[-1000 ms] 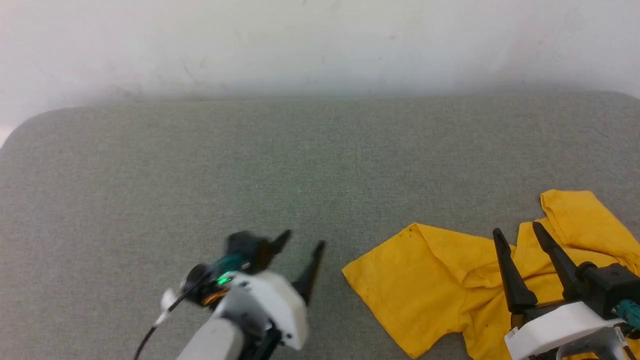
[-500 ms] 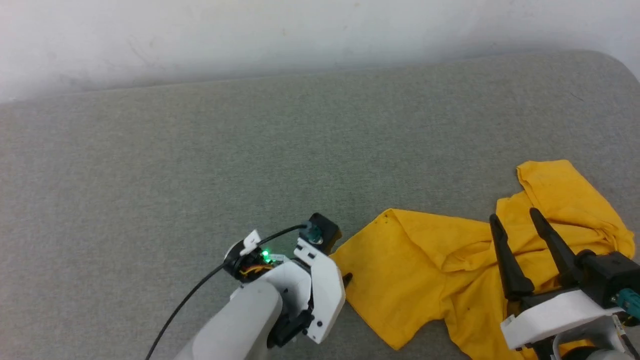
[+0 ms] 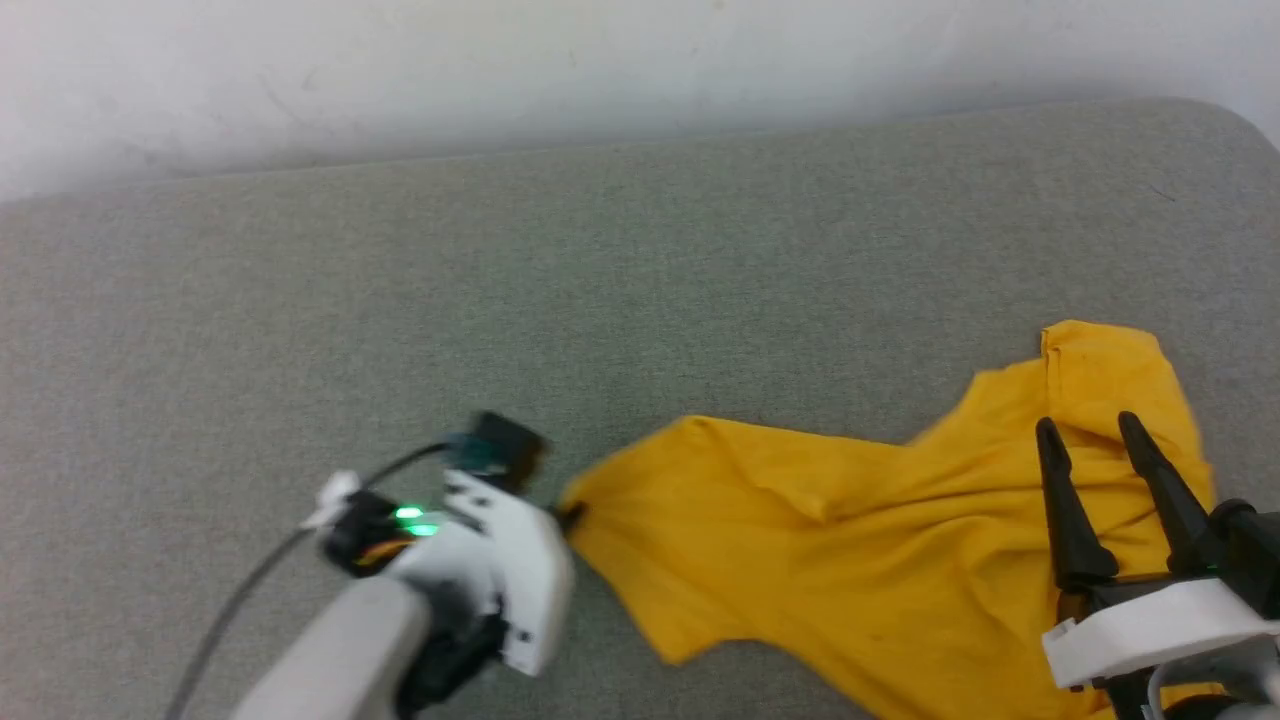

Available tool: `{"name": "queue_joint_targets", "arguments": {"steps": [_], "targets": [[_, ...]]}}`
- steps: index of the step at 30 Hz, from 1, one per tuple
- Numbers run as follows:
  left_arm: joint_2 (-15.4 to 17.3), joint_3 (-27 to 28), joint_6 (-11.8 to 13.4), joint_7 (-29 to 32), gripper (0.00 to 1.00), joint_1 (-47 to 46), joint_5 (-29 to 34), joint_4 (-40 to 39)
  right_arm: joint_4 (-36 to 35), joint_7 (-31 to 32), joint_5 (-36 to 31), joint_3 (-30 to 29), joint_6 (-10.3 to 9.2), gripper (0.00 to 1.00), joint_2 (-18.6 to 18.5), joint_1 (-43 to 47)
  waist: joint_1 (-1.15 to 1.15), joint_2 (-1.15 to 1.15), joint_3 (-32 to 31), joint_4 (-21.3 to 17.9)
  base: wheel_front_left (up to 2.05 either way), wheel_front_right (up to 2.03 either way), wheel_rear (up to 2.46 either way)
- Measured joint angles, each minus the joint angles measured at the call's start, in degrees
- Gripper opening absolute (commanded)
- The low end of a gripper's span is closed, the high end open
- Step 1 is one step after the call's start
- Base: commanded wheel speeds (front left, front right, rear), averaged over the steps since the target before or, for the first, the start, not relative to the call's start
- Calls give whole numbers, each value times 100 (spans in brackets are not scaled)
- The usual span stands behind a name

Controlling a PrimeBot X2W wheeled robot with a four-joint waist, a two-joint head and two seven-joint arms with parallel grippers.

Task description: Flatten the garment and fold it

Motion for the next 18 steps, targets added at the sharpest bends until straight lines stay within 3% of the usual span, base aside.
{"name": "queue_joint_targets", "arguments": {"steps": [5,11,14,18], "targets": [[731,818,701,-122,0,712,-169,-951,-85,5,-2,-160,0,100,26,58,0,0,-36,171,0,0,0],[1024,1780,1493,-253,0,1755,-669,-1360,-136,56,-1,-196,0,100,51,94,0,0,-59,338,0,0,0],[1017,2142,1666,-435,0,2145,-938,-1221,-151,92,-1,-191,0,100,55,94,0,0,-49,359,0,0,0],[903,2361,1651,-775,0,2317,-1151,-882,-168,158,-1,-207,0,100,60,95,0,0,-65,351,0,0,0]]}}
